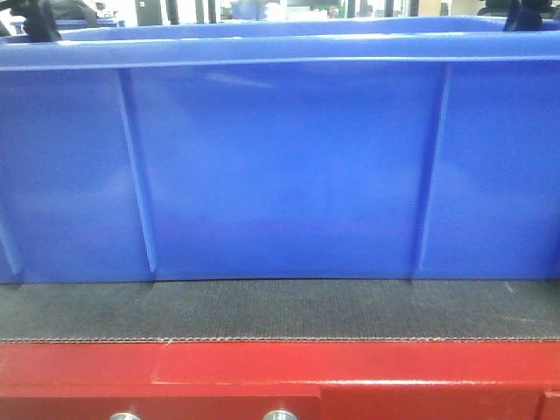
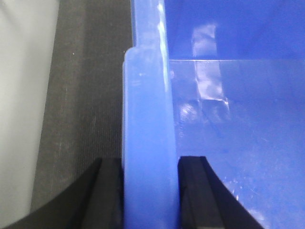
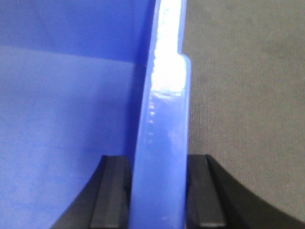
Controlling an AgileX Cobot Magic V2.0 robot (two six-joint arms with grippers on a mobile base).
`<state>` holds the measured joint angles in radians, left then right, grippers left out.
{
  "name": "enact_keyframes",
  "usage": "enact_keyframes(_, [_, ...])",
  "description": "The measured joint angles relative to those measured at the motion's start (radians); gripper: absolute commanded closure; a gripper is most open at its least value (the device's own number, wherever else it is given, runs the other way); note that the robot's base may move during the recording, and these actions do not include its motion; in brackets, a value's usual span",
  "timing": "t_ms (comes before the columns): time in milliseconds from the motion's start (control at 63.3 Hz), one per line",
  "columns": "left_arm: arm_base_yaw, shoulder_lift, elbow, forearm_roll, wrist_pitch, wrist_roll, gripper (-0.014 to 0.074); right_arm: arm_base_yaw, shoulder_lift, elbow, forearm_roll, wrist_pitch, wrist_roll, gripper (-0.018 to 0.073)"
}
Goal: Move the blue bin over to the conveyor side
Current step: 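Lower the blue bin onto the black belt and open both grippers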
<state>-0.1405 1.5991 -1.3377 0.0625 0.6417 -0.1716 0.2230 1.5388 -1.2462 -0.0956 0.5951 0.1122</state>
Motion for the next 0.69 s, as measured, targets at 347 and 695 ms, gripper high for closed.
enact_keyframes(347, [-0.009,0.009,-0.010,-0.053,-0.044,0.000,-0.0037,0.008,0.008,-0.004,0.035,-0.029,-0.008,0.0037])
enact_keyframes(695, [-0.018,-0.017,-0.189,-0.027,0.005,0.000,0.0253,0.017,-0.024,-0.177,0.060,-0.009,-0.012,0.0056])
